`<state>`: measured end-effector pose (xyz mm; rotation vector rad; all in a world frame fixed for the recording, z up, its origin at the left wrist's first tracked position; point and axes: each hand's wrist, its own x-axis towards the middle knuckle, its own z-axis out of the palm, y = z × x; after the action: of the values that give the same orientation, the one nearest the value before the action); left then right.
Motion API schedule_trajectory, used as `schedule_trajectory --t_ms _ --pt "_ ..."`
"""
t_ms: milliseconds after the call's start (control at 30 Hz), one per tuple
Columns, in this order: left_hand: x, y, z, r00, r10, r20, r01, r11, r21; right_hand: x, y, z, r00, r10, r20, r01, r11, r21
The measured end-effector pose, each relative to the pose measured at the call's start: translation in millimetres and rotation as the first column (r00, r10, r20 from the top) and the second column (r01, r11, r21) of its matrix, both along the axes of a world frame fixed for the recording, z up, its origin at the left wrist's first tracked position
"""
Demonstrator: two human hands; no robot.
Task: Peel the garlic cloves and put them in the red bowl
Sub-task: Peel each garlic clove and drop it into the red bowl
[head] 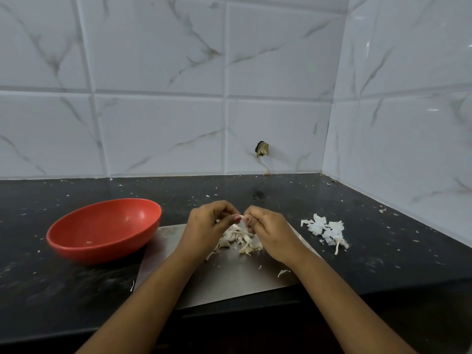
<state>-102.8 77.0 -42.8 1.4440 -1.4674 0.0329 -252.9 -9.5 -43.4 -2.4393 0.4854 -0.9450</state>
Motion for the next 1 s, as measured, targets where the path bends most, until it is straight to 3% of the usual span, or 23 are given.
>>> schedule_trajectory --t_ms 133,300,400,533,633,733,800,900,1000 --pt "-4 1 0 0.978 -0.039 0.206 0.026 0.997 0.069 -2 3 4 0.997 0.028 0.073 -0.037 0.992 0.124" --pt "3 2 1 0.950 0.045 0.310 -0.076 0.993 0.089 -5 7 6 0.989 -0.003 0.145 -0.042 0.953 0.302" --pt "13 9 4 0.963 0.097 0.253 -0.121 0.989 0.082 -11 9 3 0.976 -0.066 0.208 -0.033 0.899 0.437" --pt "17 29 8 0.979 0.195 0.067 -0.201 0.974 0.108 -7 22 -4 0.971 -0.089 0.220 -0.047 0.837 0.545" --pt "18 49 3 0.959 0.268 0.089 -0.282 0.905 0.319 9 27 -3 0.983 -0.073 0.168 -0.046 0.787 0.615" --pt "11 64 -1 0.970 0.209 0.128 -0.245 0.828 0.504 22 26 4 0.987 -0.065 0.149 -0.042 0.785 0.618" --pt "4 69 -5 0.952 0.158 0.262 -0.293 0.717 0.633 26 27 8 0.974 -0.085 0.208 -0.065 0.780 0.622" --pt "-5 68 -15 0.870 0.138 0.473 -0.458 0.580 0.673 35 38 3 0.958 -0.010 0.288 -0.188 0.736 0.650" --pt "-8 62 -15 0.856 0.144 0.496 -0.477 0.586 0.655 43 44 -5 0.957 0.060 0.284 -0.238 0.721 0.650"
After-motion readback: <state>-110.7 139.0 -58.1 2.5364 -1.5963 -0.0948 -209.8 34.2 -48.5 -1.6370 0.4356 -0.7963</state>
